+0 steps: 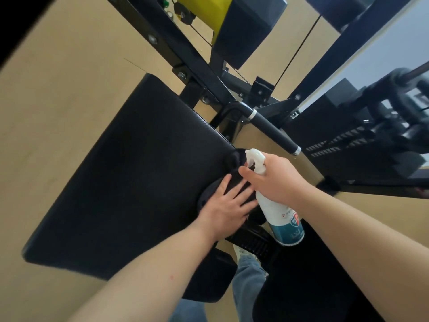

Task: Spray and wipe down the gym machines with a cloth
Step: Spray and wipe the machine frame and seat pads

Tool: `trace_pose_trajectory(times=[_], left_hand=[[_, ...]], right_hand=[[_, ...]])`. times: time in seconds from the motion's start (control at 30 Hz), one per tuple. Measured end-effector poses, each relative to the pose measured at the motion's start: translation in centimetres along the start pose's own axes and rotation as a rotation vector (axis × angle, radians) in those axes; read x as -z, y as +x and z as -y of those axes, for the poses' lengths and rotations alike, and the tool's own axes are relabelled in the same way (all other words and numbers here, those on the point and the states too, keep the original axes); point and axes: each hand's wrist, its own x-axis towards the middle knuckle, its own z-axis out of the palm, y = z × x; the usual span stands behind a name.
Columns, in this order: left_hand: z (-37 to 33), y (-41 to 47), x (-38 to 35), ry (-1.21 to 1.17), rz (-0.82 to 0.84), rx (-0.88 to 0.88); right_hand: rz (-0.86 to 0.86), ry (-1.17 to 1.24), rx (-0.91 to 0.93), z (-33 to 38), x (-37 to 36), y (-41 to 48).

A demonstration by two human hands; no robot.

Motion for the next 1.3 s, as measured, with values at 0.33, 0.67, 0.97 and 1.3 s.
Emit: trace_pose_trajectory(times=[0.33, 0.67, 0.97, 1.3], left_hand=[[9.3, -0.8, 5.2, 0.075, -0.173, 0.477], [8.7, 2.0, 6.7, -0.091, -0.289, 0.891], [4.8, 0.7, 3.7, 0.008, -0.104, 0.370], [19.4, -0.8, 11.1, 0.009, -0.290, 0.989]], right_hand=[[0.129, 0.045, -0.026, 0.7, -0.1, 1.2], [0.141, 0.135, -0.101, 3.4, 1.1, 1.7], [0.088, 0.001, -0.099, 3.0, 0.6, 1.9], [0.119, 0.070, 0.043, 5.4, -1.3, 3.4]])
